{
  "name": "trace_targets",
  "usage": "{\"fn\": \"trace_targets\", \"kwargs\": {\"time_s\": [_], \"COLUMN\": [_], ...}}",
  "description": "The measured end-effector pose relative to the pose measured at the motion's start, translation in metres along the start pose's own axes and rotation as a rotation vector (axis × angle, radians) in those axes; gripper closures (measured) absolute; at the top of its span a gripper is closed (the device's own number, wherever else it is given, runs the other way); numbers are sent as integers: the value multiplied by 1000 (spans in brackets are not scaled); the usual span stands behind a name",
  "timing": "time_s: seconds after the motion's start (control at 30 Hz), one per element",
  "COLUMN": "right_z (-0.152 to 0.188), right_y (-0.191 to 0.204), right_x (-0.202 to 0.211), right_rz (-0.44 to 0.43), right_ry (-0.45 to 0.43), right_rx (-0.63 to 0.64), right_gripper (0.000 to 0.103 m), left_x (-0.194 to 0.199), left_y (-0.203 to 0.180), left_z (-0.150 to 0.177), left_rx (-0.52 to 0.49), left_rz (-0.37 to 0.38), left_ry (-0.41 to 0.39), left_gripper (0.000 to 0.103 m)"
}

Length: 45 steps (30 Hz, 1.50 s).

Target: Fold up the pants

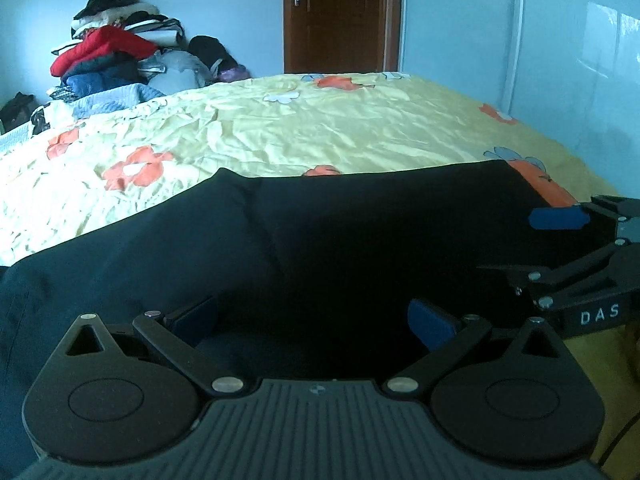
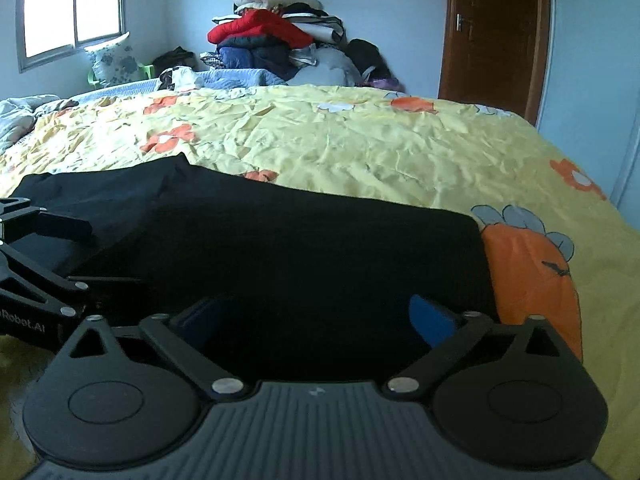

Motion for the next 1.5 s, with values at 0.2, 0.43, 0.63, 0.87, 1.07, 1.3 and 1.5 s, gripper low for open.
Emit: {"fn": "trace_targets", "kwargs": {"time_s": [0.2,0.43,0.63,0.87,1.07,1.3,1.5], "right_z": [1,1,0,-4,10,13,13], "right_y": [1,0,1,43,56,53,53], "right_x": [0,0,4,7,-2,-1,-1], "right_rz": [4,2,27,-84,-45,-56,-55], "right_ry": [-1,0,-15,44,31,9,8], "right_rx": [5,1,-15,-10,2,1,2], "right_gripper": [0,0,0,0,0,0,0], "left_x": [2,11,31,36,36,33,33], "left_y": [-5,9,51,93,91,88,87], "left_z": [4,4,17,43,46,49,49], "left_rx": [-3,44,103,225,192,177,176], "left_rz": [-28,-79,-283,-367,-398,-415,-417], "left_ry": [-25,-7,21,82,84,71,71], "left_gripper": [0,0,0,0,0,0,0]}}
Point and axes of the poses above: each gripper's, at about its wrist camera, not at the fingertips, and x roughly against the way its jaws point, y to its left, z to its underside, the point moved 4 cm from there along -x, roughly the way its jaws point, and after that the axes turned 14 degrees about -x, right-handed, at the moved point
